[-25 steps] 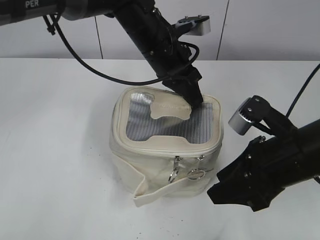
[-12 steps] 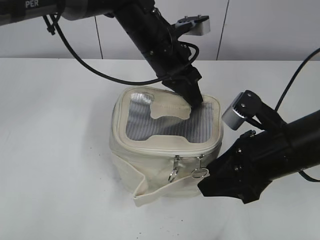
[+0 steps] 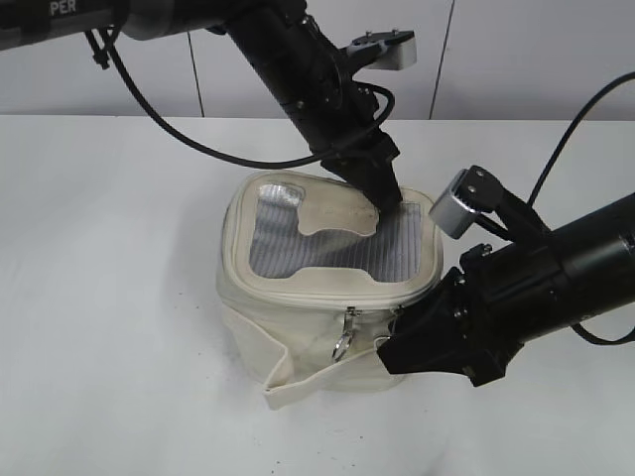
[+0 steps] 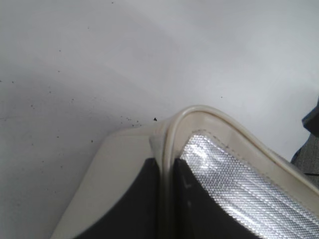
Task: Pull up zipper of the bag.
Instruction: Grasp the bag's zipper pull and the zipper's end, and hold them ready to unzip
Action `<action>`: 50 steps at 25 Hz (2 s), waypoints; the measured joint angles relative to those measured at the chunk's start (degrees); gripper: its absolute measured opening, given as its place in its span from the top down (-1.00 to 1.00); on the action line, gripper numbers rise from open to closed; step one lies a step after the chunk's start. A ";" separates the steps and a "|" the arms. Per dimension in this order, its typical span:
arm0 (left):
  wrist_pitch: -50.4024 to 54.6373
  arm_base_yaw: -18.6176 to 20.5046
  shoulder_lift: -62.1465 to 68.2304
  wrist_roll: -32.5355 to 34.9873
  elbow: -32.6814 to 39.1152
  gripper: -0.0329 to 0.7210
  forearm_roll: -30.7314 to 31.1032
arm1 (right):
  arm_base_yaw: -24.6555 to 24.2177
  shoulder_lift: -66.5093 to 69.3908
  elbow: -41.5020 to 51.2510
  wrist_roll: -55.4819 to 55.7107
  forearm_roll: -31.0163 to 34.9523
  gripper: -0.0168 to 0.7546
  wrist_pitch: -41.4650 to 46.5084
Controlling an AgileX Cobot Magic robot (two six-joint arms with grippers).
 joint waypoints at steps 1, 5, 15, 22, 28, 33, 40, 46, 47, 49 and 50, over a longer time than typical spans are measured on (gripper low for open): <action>0.00 0.00 0.00 0.00 0.00 0.80 0.00 | 0.00 0.00 -0.08 -0.04 0.20 0.18 0.51; 0.00 0.00 0.00 -0.05 -0.05 0.80 0.00 | 0.00 0.05 -0.24 -0.04 0.39 0.24 0.84; 0.00 -0.05 0.00 -0.04 -0.05 0.80 -0.06 | 0.00 1.21 -0.34 2.86 0.21 0.93 0.86; 0.17 -0.09 0.00 -0.82 -0.05 0.80 -0.24 | 0.00 -0.80 -0.72 11.56 -5.62 0.94 2.83; 0.45 -0.09 0.00 -2.59 -0.05 0.80 -0.24 | 0.48 -3.67 -0.72 17.03 -9.90 0.94 3.78; 1.22 -0.09 0.00 -3.49 -0.05 0.80 -0.42 | 5.88 -3.83 -0.92 19.05 -10.85 0.94 -0.05; 2.21 -0.09 -0.07 -3.90 -0.05 0.80 -0.43 | 14.37 -3.83 -3.46 24.49 -12.86 0.94 -6.75; 2.48 -0.09 -0.07 -3.90 -0.05 0.80 -0.48 | 16.06 -3.78 -4.52 26.95 -14.11 0.94 -7.62; 2.48 -0.09 -0.07 -3.90 -0.05 0.80 -0.48 | 16.11 -3.78 -4.52 27.20 -14.34 0.94 -7.68; 2.48 -0.09 -0.07 -3.90 -0.05 0.80 -0.48 | 16.23 -3.78 -4.58 28.25 -14.89 0.94 -7.88; 2.42 -0.09 -0.07 -3.90 -0.05 0.80 -0.48 | 16.30 -3.78 -4.63 29.04 -15.10 0.94 -8.03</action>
